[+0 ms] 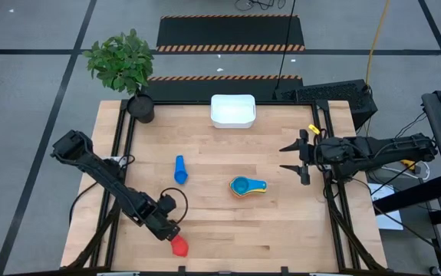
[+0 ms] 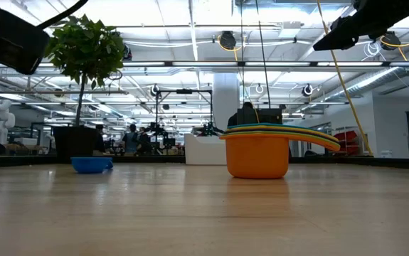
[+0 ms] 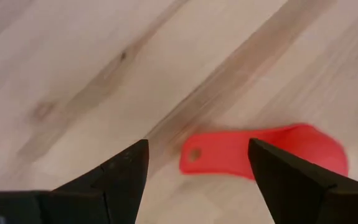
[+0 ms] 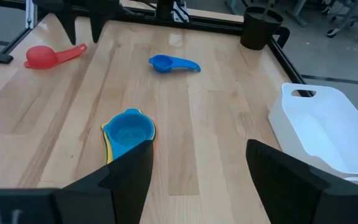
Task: Nest measuring cups in basket
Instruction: Stack the red measuring cup on top of the light blue measuring cup
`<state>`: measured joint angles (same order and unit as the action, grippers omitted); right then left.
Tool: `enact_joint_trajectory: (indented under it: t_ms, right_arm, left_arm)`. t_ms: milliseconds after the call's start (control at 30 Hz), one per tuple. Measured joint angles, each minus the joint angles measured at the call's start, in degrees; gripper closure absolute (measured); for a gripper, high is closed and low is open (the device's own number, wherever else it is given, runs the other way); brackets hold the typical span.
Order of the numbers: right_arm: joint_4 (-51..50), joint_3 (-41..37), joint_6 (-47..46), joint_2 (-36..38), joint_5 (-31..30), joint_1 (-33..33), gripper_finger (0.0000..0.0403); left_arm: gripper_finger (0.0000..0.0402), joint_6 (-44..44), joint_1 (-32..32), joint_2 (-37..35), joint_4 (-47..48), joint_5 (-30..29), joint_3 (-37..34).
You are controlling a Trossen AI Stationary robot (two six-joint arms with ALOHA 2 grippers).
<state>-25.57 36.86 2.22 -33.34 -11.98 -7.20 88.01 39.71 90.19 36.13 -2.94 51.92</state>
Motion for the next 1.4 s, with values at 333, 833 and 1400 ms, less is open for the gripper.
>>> enact_joint_trajectory:
  t_ms: [333, 833, 1400]
  right_arm:
    - [0.0, 0.0, 0.0, 0.0, 0.1, 0.0, 0.0151]
    - [0.0, 0.0, -0.7, 0.0, 0.2, 0.0, 0.0151]
    - [0.0, 0.0, -0.7, -0.1, 0.2, 0.0, 0.0151]
  left_arm:
    - [0.0128, -3.3, -0.5, 0.1, -12.1, -0.1, -5.8]
    - [0.0128, -4.6, 0.5, -0.1, -14.7, 1.8, -8.2]
    - [0.0171, -6.8, 1.6, 0.1, -16.8, 1.9, -8.3]
